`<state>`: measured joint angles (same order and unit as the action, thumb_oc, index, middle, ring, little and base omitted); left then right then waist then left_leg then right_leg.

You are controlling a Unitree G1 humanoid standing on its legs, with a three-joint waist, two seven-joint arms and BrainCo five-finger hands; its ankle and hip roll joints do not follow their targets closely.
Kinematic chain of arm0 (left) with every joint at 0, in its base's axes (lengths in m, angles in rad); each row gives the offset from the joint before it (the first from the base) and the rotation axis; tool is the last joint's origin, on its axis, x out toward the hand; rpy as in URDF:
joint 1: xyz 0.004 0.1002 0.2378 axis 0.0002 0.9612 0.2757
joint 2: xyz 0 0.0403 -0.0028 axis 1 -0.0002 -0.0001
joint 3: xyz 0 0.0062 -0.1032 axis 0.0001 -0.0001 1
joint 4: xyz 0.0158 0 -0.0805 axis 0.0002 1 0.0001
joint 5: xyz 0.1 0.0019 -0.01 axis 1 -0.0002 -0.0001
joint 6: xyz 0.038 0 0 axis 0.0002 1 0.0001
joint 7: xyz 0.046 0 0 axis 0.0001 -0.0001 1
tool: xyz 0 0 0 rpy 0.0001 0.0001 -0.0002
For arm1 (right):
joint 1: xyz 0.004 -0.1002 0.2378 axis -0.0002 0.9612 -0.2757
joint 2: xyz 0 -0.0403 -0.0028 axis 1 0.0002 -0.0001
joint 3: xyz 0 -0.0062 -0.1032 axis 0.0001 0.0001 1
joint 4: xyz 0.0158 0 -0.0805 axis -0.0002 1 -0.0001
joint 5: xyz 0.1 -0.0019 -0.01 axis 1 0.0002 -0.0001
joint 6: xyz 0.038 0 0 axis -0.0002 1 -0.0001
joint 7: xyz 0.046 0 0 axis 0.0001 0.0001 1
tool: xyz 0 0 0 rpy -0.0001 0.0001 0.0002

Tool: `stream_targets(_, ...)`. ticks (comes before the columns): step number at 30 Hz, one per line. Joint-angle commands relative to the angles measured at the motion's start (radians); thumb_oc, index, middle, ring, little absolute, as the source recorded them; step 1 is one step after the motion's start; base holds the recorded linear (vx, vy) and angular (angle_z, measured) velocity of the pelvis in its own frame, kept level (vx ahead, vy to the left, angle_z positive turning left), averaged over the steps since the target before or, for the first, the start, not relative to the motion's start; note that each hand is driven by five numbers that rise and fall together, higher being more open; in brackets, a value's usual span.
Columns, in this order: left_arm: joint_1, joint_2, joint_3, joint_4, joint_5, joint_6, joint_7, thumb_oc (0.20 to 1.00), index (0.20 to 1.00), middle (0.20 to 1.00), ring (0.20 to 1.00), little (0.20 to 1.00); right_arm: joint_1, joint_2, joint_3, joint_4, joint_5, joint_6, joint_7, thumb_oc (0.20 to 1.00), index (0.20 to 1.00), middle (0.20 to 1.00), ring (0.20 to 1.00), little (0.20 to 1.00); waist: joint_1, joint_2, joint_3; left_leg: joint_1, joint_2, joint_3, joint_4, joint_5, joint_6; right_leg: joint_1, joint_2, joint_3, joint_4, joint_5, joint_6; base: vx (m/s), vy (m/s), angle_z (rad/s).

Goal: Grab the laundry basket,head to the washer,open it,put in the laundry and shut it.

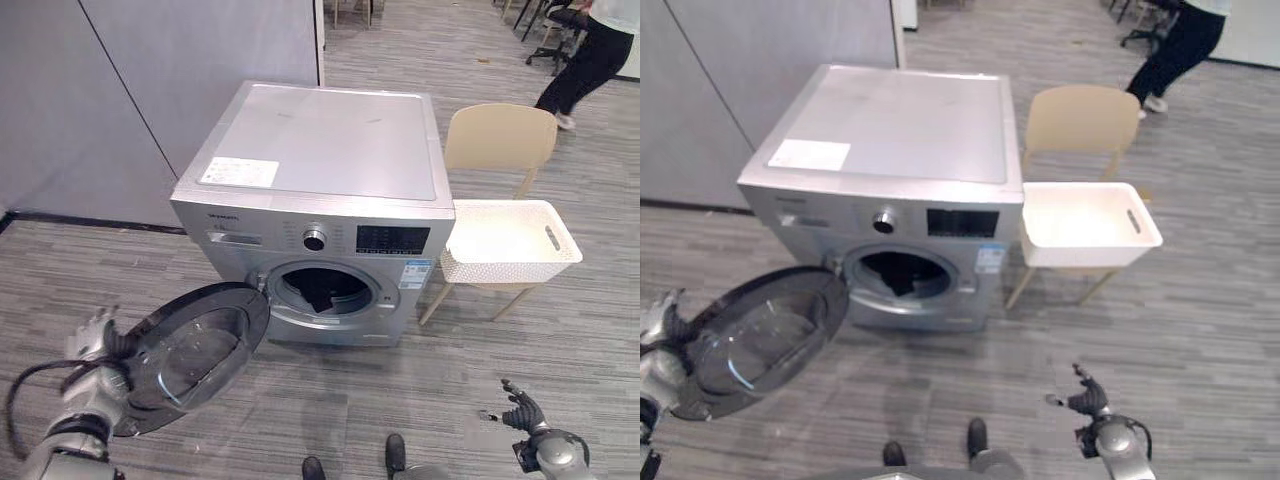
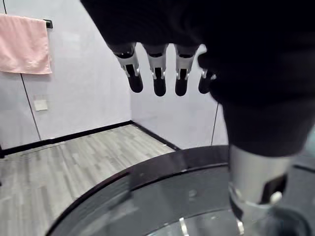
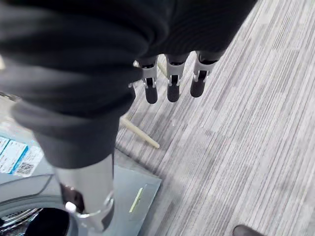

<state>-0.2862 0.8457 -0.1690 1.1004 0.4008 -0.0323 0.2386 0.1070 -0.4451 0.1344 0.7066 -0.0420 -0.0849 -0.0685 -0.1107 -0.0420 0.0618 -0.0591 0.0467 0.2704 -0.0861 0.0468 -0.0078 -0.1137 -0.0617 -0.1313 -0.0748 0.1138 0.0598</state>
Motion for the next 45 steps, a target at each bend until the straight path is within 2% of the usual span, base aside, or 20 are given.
stream_targets(1,-0.067,0.055,0.034,0.003,0.008,0.002,-0.010,1.000,1.000,1.000,1.000,1.000,-0.016,-0.012,0.012,-0.050,-0.028,-0.027,0.010,1.000,1.000,1.000,1.000,1.000,-0.007,-0.019,0.018,-0.029,-0.002,-0.030,-0.001,-0.046,-0.029,0.008,-0.022,0.009,0.087,-0.107,0.123,-0.09,-0.003,-0.20)
stream_targets(3,-0.063,0.051,0.029,0.015,0.002,0.001,-0.020,1.000,1.000,1.000,1.000,1.000,-0.011,-0.010,0.018,-0.053,-0.030,-0.022,0.016,1.000,1.000,1.000,1.000,1.000,-0.006,-0.033,0.017,-0.047,0.005,-0.030,-0.001,-0.041,-0.030,-0.006,-0.019,0.007,0.078,-0.097,0.126,-0.05,-0.004,-0.08)
stream_targets(7,-0.039,-0.020,0.026,0.015,-0.038,-0.014,-0.038,1.000,1.000,1.000,1.000,1.000,-0.023,0.007,0.034,-0.031,-0.038,-0.014,0.018,1.000,1.000,1.000,1.000,1.000,0.000,-0.050,0.019,-0.062,0.007,-0.035,-0.001,-0.041,-0.030,-0.015,-0.022,-0.001,0.069,-0.093,0.127,-0.01,0.003,-0.04)
stream_targets(11,0.006,-0.155,-0.011,-0.034,-0.067,-0.031,-0.047,1.000,1.000,1.000,1.000,1.000,-0.047,0.020,0.045,-0.020,-0.049,-0.012,0.010,1.000,1.000,1.000,1.000,1.000,0.007,-0.046,0.027,-0.054,-0.001,-0.041,-0.001,-0.047,-0.027,-0.007,-0.028,-0.009,0.072,-0.105,0.121,0.01,0.040,0.03)
stream_targets(14,0.094,-0.314,-0.042,-0.204,-0.124,-0.057,-0.054,1.000,1.000,1.000,1.000,1.000,-0.062,0.041,0.030,-0.030,-0.053,-0.007,-0.004,1.000,1.000,1.000,1.000,1.000,0.018,-0.037,0.037,-0.036,-0.010,-0.046,-0.001,-0.055,-0.023,0.011,-0.035,-0.020,0.076,-0.117,0.116,0.02,0.038,0.13)
stream_targets(15,0.094,-0.314,-0.042,-0.204,-0.124,-0.057,-0.054,1.000,1.000,1.000,1.000,1.000,-0.062,0.041,0.030,-0.030,-0.053,-0.007,-0.004,1.000,1.000,1.000,1.000,1.000,0.018,-0.036,0.035,-0.039,-0.010,-0.046,-0.001,-0.052,-0.023,0.008,-0.034,-0.020,0.075,-0.115,0.115,0.02,0.013,0.19)
stream_targets(17,0.160,-0.398,-0.045,-0.304,-0.185,-0.073,-0.060,1.000,1.000,1.000,1.000,1.000,-0.063,0.062,0.018,-0.027,-0.057,-0.003,-0.015,1.000,1.000,1.000,1.000,1.000,0.027,-0.032,0.039,-0.032,-0.015,-0.052,-0.001,-0.053,-0.020,0.016,-0.038,-0.024,0.075,-0.119,0.112,0.01,0.003,0.20)
stream_targets(18,0.162,-0.398,-0.045,-0.306,-0.185,-0.072,-0.061,1.000,1.000,1.000,1.000,1.000,-0.063,0.061,0.018,-0.027,-0.057,-0.003,-0.015,1.000,1.000,1.000,1.000,1.000,0.026,-0.031,0.039,-0.032,-0.015,-0.052,-0.001,-0.053,-0.020,0.017,-0.037,-0.024,0.075,-0.120,0.112,0.02,-0.035,0.13)
stream_targets(19,0.238,-0.492,-0.083,-0.423,-0.260,-0.082,-0.098,1.000,1.000,1.000,1.000,1.000,-0.066,0.088,0.013,-0.017,-0.064,0.002,-0.024,1.000,1.000,1.000,1.000,1.000,0.035,-0.025,0.043,-0.022,-0.018,-0.059,-0.001,-0.052,-0.015,0.029,-0.040,-0.028,0.077,-0.126,0.109,0.03,-0.044,0.06)
stream_targets(21,0.263,-0.524,-0.118,-0.507,-0.304,-0.089,-0.127,1.000,1.000,1.000,1.000,1.000,-0.064,0.101,0.012,-0.009,-0.064,0.005,-0.030,1.000,1.000,1.000,1.000,1.000,0.038,-0.019,0.047,-0.013,-0.020,-0.062,-0.001,-0.052,-0.014,0.038,-0.040,-0.028,0.080,-0.132,0.107,0.02,-0.057,0.07)
stream_targets(23,0.248,-0.542,-0.182,-0.651,-0.359,-0.109,-0.165,1.000,1.000,1.000,1.000,1.000,-0.054,0.111,0.017,-0.026,-0.057,0.000,-0.037,1.000,1.000,1.000,1.000,1.000,0.027,-0.012,0.050,-0.006,-0.019,-0.058,-0.001,-0.052,-0.015,0.042,-0.040,-0.025,0.080,-0.137,0.105,0.01,-0.083,0.09)
stream_targets(27,0.174,-0.553,-0.202,-0.648,-0.355,-0.106,-0.132,1.000,1.000,1.000,1.000,1.000,-0.053,0.106,0.026,-0.036,-0.057,-0.002,-0.042,1.000,1.000,1.000,1.000,1.000,0.012,-0.008,0.054,-0.006,-0.016,-0.048,-0.001,-0.052,-0.017,0.037,-0.041,-0.018,0.078,-0.136,0.104,-0.02,-0.035,-0.08)
stream_targets(29,-0.038,-0.544,-0.207,-0.523,-0.358,-0.091,-0.048,1.000,1.000,1.000,1.000,1.000,-0.059,0.066,0.049,-0.073,-0.067,0.003,-0.049,1.000,1.000,1.000,1.000,1.000,-0.035,0.006,0.065,-0.025,-0.008,-0.020,-0.001,-0.048,-0.021,-0.010,-0.035,0.016,0.078,-0.122,0.104,-0.08,-0.003,-0.24)
stream_targets(33,-0.150,-0.495,-0.191,-0.394,-0.331,-0.075,-0.007,1.000,1.000,1.000,1.000,1.000,-0.058,0.030,0.055,-0.109,-0.072,0.004,-0.042,1.000,1.000,1.000,1.000,1.000,-0.064,0.013,0.066,-0.050,-0.001,0.006,-0.001,-0.040,-0.025,-0.053,-0.028,0.039,0.078,-0.105,0.103,-0.05,0.015,-0.56)
stream_targets(34,-0.271,-0.411,-0.164,-0.213,-0.314,-0.059,0.024,1.000,1.000,1.000,1.000,1.000,-0.051,-0.005,0.062,-0.134,-0.071,-0.001,-0.035,1.000,1.000,1.000,1.000,1.000,-0.093,0.013,0.069,-0.084,0.008,0.030,-0.001,-0.033,-0.028,-0.101,-0.015,0.068,0.066,-0.087,0.105,-0.06,0.001,-0.73)
stream_targets(35,-0.272,-0.411,-0.164,-0.212,-0.315,-0.060,0.024,1.000,1.000,1.000,1.000,1.000,-0.051,-0.005,0.061,-0.134,-0.071,-0.001,-0.035,1.000,1.000,1.000,1.000,1.000,-0.092,0.013,0.069,-0.085,0.008,0.030,-0.001,-0.032,-0.028,-0.102,-0.015,0.068,0.067,-0.087,0.105,-0.07,-0.009,-0.59)
stream_targets(37,-0.302,-0.357,-0.141,-0.130,-0.305,-0.055,0.022,1.000,1.000,1.000,1.000,1.000,-0.044,-0.017,0.054,-0.147,-0.060,-0.010,-0.036,1.000,1.000,1.000,1.000,1.000,-0.104,0.010,0.069,-0.102,0.015,0.045,-0.001,-0.027,-0.031,-0.124,-0.008,0.079,0.061,-0.075,0.105,-0.02,-0.033,-0.52)
stream_targets(41,-0.213,-0.355,-0.061,-0.135,-0.349,-0.068,0.026,1.000,1.000,1.000,1.000,1.000,-0.018,-0.014,0.039,-0.141,-0.046,-0.021,-0.034,1.000,1.000,1.000,1.000,1.000,-0.096,0.009,0.067,-0.096,0.021,0.046,-0.001,-0.025,-0.035,-0.118,-0.006,0.073,0.058,-0.079,0.100,0.02,-0.064,-0.33)
stream_targets(44,-0.057,-0.387,-0.009,-0.213,-0.370,-0.084,0.014,1.000,1.000,1.000,1.000,1.000,-0.007,-0.008,0.017,-0.133,-0.046,-0.020,-0.034,1.000,1.000,1.000,1.000,1.000,-0.075,0.013,0.064,-0.075,0.021,0.033,-0.001,-0.028,-0.037,-0.090,-0.006,0.064,0.053,-0.091,0.093,0.05,-0.056,0.02)
stream_targets(45,0.082,-0.417,0.042,-0.291,-0.413,-0.093,-0.005,1.000,1.000,1.000,1.000,1.000,-0.008,0.003,-0.002,-0.117,-0.044,-0.018,-0.035,1.000,1.000,1.000,1.000,1.000,-0.053,0.018,0.062,-0.054,0.018,0.022,-0.001,-0.027,-0.038,-0.056,-0.004,0.050,0.044,-0.098,0.089,0.07,-0.077,0.30)
